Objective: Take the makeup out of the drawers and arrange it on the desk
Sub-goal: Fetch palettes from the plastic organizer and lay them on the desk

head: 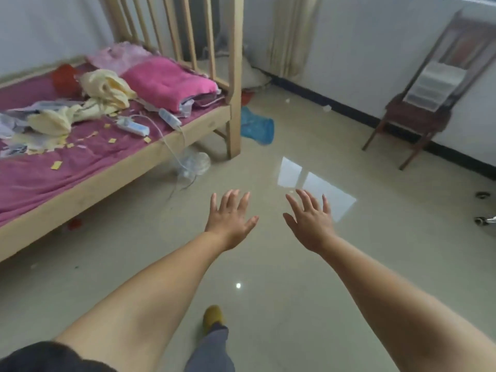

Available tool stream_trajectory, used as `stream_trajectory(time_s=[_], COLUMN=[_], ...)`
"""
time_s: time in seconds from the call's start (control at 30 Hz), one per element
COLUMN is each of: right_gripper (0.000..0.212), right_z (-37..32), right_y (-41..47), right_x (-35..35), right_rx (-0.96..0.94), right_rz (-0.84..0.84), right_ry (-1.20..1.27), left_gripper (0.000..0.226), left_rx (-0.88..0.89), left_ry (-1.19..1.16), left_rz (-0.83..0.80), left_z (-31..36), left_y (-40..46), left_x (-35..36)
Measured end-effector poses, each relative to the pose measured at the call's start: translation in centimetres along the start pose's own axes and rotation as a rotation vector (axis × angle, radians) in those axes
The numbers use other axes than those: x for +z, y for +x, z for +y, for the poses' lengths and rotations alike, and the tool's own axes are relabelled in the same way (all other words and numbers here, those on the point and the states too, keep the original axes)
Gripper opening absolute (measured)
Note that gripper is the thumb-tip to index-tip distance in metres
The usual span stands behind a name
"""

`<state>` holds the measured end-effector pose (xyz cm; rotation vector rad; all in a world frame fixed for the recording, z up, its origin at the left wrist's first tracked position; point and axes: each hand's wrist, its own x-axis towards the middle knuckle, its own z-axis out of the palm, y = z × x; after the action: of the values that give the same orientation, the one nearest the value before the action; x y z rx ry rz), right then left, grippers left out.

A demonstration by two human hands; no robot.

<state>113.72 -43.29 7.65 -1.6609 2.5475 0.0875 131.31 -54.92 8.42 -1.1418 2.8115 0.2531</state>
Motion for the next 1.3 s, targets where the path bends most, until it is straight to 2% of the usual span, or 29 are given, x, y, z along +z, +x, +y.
stream_trajectory(time_s=[0.13, 0.27, 0.43, 0.63, 0.77, 1.03, 1.3], right_gripper=[0.077, 0.057, 0.056, 0.054, 0.056, 0.054, 0.055], right_z=[7.5, 14.7, 22.8, 32.3, 40.6, 59.5, 74.2], right_y=[3.0, 8.0, 14.4, 19.1, 23.5, 33.8, 45.2], right_x=[0.3, -0.2, -2.4, -2.6, -2.3, -4.8, -5.6], right_rx=[0.155, 0.345, 0.548, 0.705, 0.736, 0.728, 0.704], right_rz=[-0.013, -0.017, 0.022, 0.001, -0.014, -0.006, -0.027], right_ry=[0.017, 0.064, 0.129, 0.181, 0.143, 0.124, 0.128], left_gripper=[0.065, 0.064, 0.065, 0.064, 0.065, 0.063, 0.063], left_rx=[0.156, 0.301, 0.462, 0.631, 0.716, 0.653, 0.666], left_ry=[0.021, 0.056, 0.141, 0.176, 0.186, 0.175, 0.177], left_rz=[-0.030, -0.065, -0.095, -0.121, -0.075, -0.045, -0.066], left_z=[5.5, 9.8, 15.1, 23.7, 30.3, 42.7, 52.8], left_y=[9.0, 19.4, 32.4, 43.4, 51.6, 69.0, 84.7], left_x=[-0.5, -2.0, -4.5, -4.9, -4.6, -6.6, -6.8])
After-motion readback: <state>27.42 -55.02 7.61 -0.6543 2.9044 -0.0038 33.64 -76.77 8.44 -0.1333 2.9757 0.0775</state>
